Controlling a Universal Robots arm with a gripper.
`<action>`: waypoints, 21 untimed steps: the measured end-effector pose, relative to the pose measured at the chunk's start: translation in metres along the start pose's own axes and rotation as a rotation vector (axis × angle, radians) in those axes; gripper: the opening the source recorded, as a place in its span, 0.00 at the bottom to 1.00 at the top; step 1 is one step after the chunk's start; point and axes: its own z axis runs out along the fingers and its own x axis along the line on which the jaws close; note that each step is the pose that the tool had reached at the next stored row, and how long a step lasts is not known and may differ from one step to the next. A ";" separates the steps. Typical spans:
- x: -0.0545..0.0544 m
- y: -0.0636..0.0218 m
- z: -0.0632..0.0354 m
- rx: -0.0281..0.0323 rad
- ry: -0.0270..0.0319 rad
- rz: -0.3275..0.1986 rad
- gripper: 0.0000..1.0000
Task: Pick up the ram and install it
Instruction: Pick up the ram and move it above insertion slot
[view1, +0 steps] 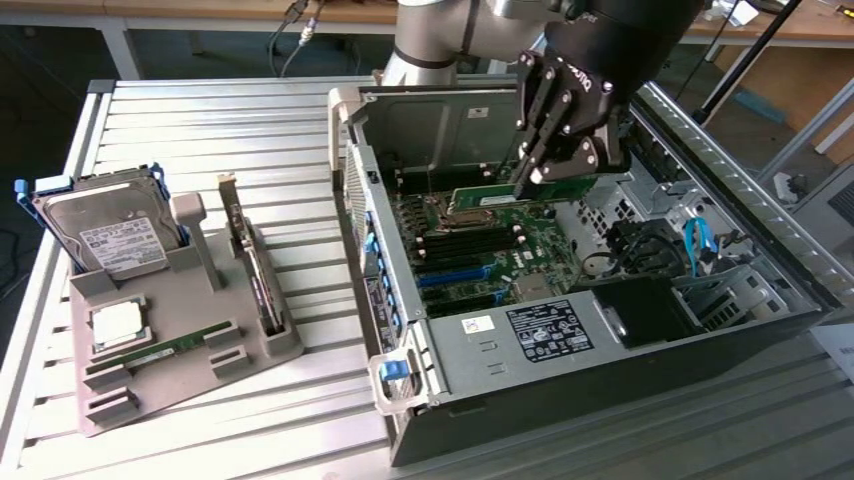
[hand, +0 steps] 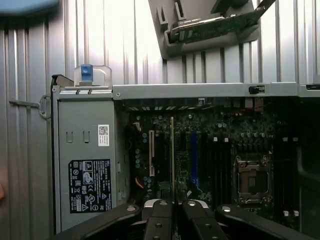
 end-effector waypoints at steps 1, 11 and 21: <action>0.000 -0.0031 0.0000 0.0000 0.0000 0.000 0.13; -0.001 -0.0430 -0.0001 0.0001 -0.0002 0.004 0.13; -0.003 -0.0815 -0.0005 0.0001 0.0000 0.008 0.13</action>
